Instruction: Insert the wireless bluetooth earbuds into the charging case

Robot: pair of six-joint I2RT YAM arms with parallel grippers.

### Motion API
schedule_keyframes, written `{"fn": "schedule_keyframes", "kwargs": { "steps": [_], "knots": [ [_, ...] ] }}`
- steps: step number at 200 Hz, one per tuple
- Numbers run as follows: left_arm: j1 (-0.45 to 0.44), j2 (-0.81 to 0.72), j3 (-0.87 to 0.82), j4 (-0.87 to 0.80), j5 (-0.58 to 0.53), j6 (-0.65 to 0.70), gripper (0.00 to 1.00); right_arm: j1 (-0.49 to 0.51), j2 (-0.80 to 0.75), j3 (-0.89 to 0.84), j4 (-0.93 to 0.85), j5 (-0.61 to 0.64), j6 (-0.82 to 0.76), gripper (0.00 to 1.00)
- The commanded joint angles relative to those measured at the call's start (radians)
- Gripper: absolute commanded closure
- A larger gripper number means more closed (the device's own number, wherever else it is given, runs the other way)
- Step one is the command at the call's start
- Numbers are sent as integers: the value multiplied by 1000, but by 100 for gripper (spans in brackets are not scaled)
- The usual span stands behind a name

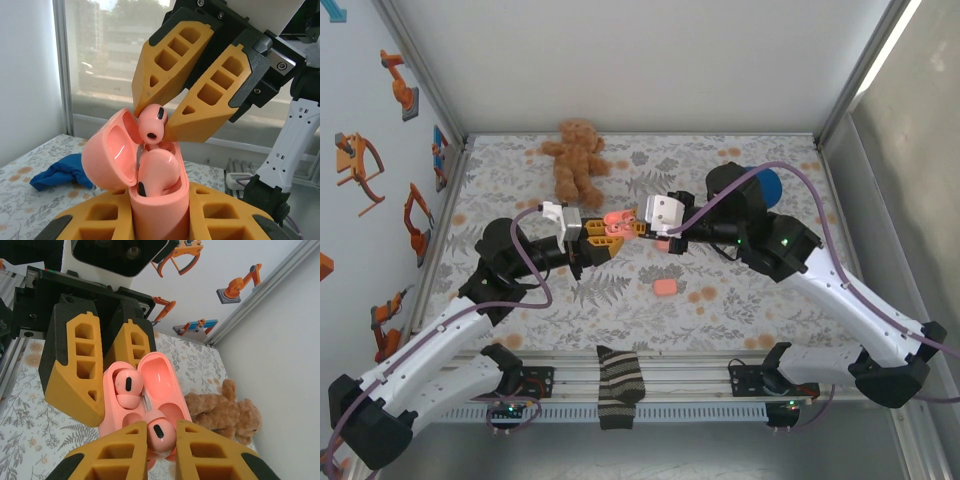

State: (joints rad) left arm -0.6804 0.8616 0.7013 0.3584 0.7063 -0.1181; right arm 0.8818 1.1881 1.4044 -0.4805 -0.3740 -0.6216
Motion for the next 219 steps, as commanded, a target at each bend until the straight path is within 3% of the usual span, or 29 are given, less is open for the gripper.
{"fn": "schedule_keyframes", "kwargs": {
  "steps": [1, 58, 122, 160, 219],
  "knots": [
    [-7, -2, 39, 31, 14, 3, 95, 13, -4, -15, 27, -19, -1, 83],
    [-7, -15, 34, 24, 6, 9, 95, 14, -7, -12, 22, -47, 21, 76],
    [-8, -22, 30, 20, -1, 16, 95, 14, -12, 5, 26, -58, 36, 74],
    [-8, -28, 26, 8, -15, 28, 95, 14, -27, 47, 50, -52, 113, 65],
    [-7, -28, 17, 31, -28, 33, 95, 13, -61, 105, 85, 132, 320, 43]
  ]
}}
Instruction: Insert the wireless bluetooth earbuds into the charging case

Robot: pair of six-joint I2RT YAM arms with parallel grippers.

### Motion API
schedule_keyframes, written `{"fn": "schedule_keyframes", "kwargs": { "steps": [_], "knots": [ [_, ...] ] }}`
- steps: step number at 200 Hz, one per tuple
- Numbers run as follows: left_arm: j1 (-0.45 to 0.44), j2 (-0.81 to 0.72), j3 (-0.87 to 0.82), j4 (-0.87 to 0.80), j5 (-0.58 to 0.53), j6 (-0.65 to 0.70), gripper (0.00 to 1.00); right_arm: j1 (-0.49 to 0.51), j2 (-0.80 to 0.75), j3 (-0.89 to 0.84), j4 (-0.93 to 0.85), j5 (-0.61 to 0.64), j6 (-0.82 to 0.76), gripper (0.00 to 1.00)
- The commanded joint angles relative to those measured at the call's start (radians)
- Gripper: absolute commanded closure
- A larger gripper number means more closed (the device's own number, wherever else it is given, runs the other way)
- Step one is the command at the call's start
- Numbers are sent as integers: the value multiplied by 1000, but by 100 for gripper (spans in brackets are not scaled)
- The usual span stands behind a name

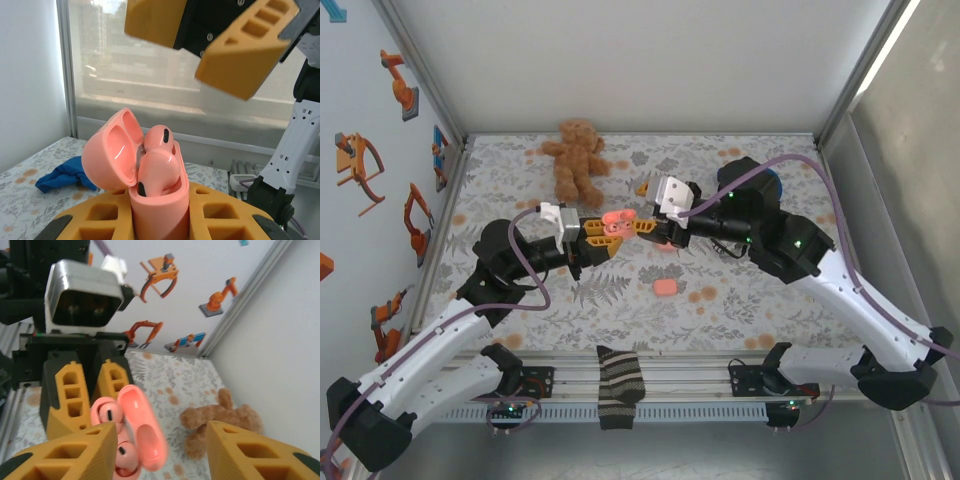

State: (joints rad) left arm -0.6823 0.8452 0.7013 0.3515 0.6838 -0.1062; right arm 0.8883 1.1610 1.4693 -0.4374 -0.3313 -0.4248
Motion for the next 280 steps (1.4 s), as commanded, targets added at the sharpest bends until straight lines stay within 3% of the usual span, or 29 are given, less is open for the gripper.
{"fn": "schedule_keyframes", "kwargs": {
  "steps": [1, 46, 113, 177, 280],
  "knots": [
    [-6, -11, 17, 38, -7, 21, 95, 6, -35, 40, 42, 92, 128, 43],
    [-6, 18, 15, 67, -5, 14, 95, -32, -44, 39, 37, 169, 357, 23],
    [-6, 38, 1, 149, 34, -22, 95, -80, -58, 13, -28, 8, 676, 7],
    [-7, 46, -7, 166, 79, -35, 95, -101, -25, 4, -70, -102, 872, 4],
    [-7, 78, -16, 203, 78, -42, 95, -101, 47, -57, 27, -332, 977, 9]
  ]
}}
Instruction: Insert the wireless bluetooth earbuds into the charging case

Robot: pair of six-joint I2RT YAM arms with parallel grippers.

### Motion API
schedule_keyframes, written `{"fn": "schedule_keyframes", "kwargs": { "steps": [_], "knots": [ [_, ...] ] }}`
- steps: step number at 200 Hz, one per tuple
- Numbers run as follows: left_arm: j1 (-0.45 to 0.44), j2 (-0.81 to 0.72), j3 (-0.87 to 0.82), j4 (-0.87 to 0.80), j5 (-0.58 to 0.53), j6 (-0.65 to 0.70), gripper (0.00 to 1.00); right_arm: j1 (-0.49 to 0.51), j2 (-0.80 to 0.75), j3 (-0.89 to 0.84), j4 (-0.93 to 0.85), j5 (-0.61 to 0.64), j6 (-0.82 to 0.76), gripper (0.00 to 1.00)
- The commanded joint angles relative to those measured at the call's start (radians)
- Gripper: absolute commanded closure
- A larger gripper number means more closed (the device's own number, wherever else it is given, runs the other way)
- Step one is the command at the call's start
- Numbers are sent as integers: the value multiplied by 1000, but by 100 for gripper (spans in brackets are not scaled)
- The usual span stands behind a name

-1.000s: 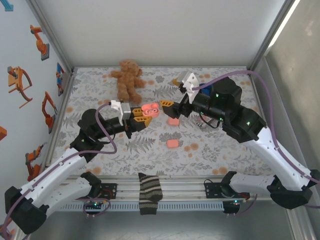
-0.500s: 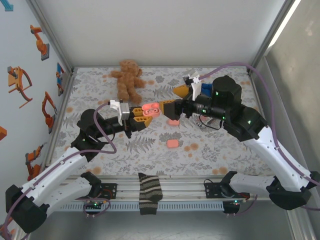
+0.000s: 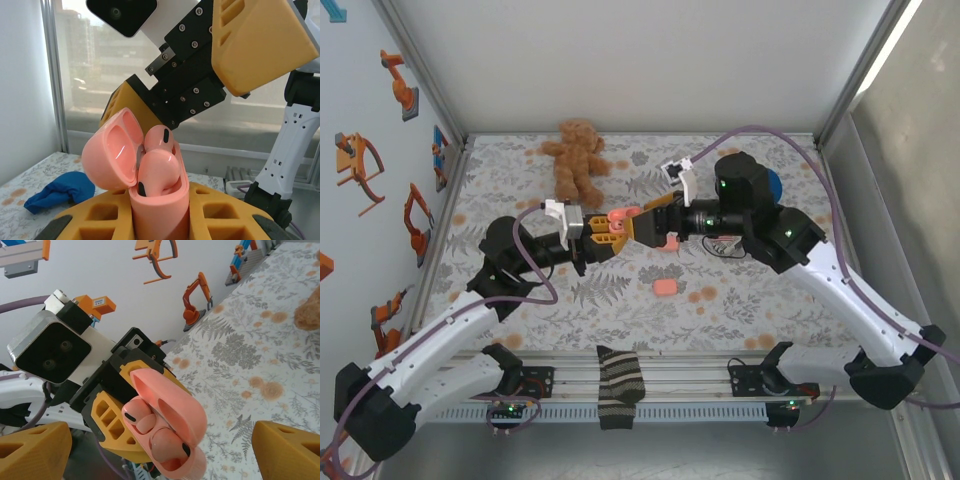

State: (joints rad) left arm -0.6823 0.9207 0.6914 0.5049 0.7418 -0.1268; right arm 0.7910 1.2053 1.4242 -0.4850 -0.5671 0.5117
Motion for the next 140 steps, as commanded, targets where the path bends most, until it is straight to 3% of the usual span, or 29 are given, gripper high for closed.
{"fn": "schedule_keyframes", "kwargs": {
  "steps": [1, 140],
  "knots": [
    [-8, 3, -6, 51, 19, -21, 95, -4, 4, -11, 75, -97, 41, 9],
    [-8, 10, -19, 47, 16, -31, 95, -4, -5, 15, 92, -144, 3, 16]
  ]
}}
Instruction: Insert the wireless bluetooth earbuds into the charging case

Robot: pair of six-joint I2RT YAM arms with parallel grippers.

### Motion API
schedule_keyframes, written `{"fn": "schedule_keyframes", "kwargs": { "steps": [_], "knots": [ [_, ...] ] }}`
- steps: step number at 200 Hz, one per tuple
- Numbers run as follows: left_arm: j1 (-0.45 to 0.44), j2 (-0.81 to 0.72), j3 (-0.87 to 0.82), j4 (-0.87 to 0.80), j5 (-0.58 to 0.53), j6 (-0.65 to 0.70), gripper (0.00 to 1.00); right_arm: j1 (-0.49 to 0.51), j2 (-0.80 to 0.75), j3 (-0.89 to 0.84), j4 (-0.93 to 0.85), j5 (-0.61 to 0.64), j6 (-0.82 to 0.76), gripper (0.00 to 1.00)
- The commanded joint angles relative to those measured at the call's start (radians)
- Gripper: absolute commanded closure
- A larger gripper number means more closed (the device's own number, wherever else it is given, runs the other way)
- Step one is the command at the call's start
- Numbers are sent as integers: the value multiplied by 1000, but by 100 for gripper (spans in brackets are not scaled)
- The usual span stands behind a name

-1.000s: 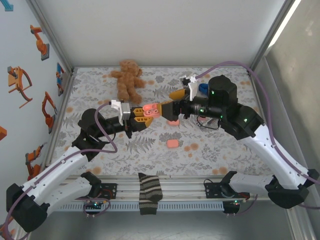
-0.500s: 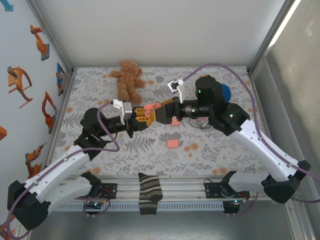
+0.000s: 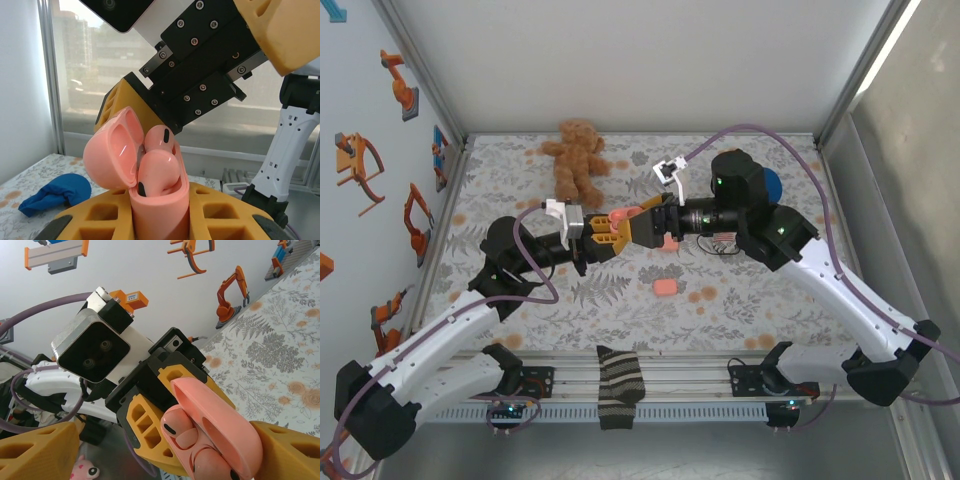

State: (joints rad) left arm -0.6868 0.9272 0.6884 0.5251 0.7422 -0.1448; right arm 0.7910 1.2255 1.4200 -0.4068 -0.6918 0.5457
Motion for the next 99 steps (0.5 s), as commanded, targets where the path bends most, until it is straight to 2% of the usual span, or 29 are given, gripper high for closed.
{"fn": "schedule_keyframes", "kwargs": {
  "steps": [1, 99],
  "knots": [
    [-4, 4, -16, 27, 15, -13, 95, -3, -25, 20, 13, -19, -31, 16],
    [-4, 11, -21, 29, 1, -21, 95, -4, -92, -4, -34, 49, -94, 16]
  ]
}}
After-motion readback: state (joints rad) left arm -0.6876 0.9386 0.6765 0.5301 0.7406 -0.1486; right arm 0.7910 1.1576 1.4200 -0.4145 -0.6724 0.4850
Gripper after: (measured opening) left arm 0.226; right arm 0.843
